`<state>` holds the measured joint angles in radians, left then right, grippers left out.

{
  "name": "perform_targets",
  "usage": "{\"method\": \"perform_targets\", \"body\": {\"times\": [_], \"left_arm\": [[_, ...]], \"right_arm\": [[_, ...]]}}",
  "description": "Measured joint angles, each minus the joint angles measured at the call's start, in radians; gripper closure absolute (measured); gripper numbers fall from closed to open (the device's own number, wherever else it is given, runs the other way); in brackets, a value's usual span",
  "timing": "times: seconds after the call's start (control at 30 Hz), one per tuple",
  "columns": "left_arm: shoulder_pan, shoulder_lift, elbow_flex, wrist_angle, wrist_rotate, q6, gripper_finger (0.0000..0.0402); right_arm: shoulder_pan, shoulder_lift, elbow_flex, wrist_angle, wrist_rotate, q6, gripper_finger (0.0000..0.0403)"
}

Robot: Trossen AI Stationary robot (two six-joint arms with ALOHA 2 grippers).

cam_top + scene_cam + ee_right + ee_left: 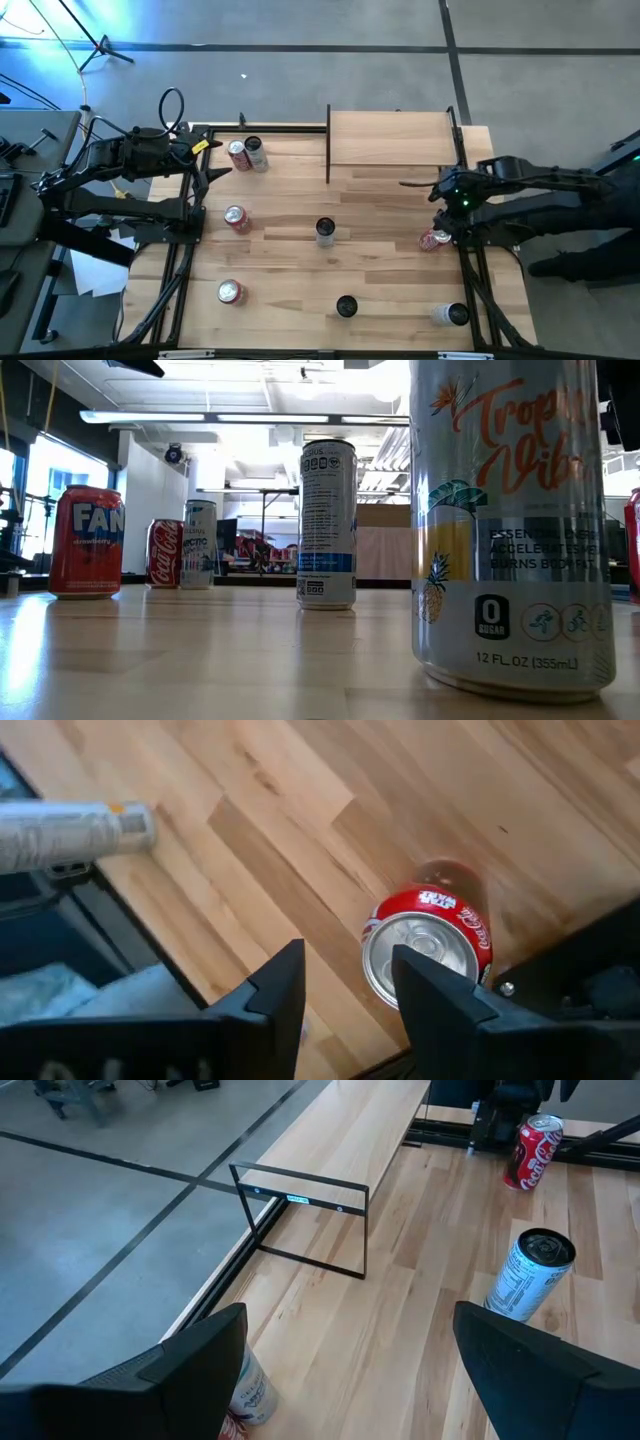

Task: Place canned beverage on shelf
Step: Put the red soda can on the shelf

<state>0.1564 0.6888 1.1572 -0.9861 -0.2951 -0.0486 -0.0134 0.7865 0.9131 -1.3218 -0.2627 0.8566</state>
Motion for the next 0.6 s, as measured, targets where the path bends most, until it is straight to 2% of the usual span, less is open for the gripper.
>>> {"method": "perform_targets", "body": {"times": [0.2, 0.43, 0.6], "left_arm": [[0.000, 0.000, 0.000, 0.000, 0.000, 0.000, 0.0067], [0.000, 0.000, 0.000, 0.000, 0.000, 0.000, 0.0067], [0.000, 0.000, 0.000, 0.000, 0.000, 0.000, 0.0067]], "right_arm": [[0.083, 0.027, 0.000, 0.001, 0.134, 0.058, 0.0251], [0.116, 0.032, 0.000, -0.122, 0.115, 0.191, 0.0251], [0.136, 0.032, -0.001, -0.161, 0.125, 0.209, 0.0251]]}}
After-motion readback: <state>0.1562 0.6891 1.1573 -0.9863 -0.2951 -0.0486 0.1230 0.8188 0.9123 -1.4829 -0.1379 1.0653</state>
